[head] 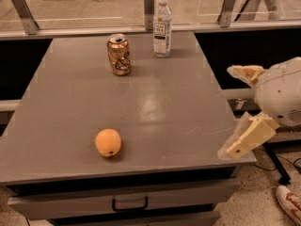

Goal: Move orange near orange can

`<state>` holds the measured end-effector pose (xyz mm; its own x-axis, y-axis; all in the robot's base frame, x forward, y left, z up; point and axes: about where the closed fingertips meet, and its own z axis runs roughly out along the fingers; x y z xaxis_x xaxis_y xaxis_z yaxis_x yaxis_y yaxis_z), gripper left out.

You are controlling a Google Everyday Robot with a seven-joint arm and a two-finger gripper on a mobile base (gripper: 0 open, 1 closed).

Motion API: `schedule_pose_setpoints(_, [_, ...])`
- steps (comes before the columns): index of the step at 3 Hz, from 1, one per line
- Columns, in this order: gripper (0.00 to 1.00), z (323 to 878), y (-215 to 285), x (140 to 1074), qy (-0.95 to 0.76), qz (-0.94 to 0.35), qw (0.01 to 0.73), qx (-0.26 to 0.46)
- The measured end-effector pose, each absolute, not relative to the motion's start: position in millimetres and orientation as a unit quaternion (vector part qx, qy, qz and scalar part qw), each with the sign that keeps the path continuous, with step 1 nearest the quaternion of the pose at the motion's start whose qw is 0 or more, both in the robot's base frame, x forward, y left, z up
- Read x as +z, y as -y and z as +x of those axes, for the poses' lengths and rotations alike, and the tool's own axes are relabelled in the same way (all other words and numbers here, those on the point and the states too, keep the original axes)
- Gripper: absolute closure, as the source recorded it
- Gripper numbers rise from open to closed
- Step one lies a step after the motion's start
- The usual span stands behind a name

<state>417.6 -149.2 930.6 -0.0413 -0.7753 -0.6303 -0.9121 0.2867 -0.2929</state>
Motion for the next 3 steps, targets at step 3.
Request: schedule_pose_setpoints(3, [0.0, 409.4, 74.4, 943.9, -0.624, -0.613, 0.436, 0.209])
